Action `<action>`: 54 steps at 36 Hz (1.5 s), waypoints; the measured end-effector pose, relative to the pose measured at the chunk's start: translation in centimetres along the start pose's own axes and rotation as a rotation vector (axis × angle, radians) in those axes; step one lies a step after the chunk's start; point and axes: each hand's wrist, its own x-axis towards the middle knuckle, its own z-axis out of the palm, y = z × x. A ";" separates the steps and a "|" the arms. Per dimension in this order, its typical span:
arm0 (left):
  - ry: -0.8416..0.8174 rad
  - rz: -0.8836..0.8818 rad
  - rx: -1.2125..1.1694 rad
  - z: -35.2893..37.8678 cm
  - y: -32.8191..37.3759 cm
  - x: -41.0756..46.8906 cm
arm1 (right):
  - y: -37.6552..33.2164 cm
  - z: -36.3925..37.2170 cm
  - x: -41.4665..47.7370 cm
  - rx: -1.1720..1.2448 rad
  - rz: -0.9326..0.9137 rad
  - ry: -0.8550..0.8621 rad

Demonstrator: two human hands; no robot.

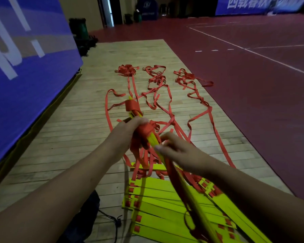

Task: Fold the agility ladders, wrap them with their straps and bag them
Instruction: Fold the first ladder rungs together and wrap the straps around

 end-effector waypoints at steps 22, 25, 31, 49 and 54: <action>-0.236 -0.021 0.534 -1.9 0.8 0.1 | 1.0 -0.3 -0.6 0.472 0.108 -0.077; -0.242 -0.048 0.333 -0.9 0.6 -0.1 | 0.2 0.3 -0.3 0.300 0.103 0.027; -0.101 -0.039 0.184 1.6 -0.6 -0.5 | -0.4 2.8 0.5 -0.333 0.023 0.130; -0.227 0.088 -0.308 -0.4 0.8 -0.2 | 0.3 -1.6 -0.4 0.373 0.124 -0.116; -0.232 -0.001 0.134 -1.4 0.7 0.7 | 0.4 -1.2 -0.4 0.397 0.105 -0.026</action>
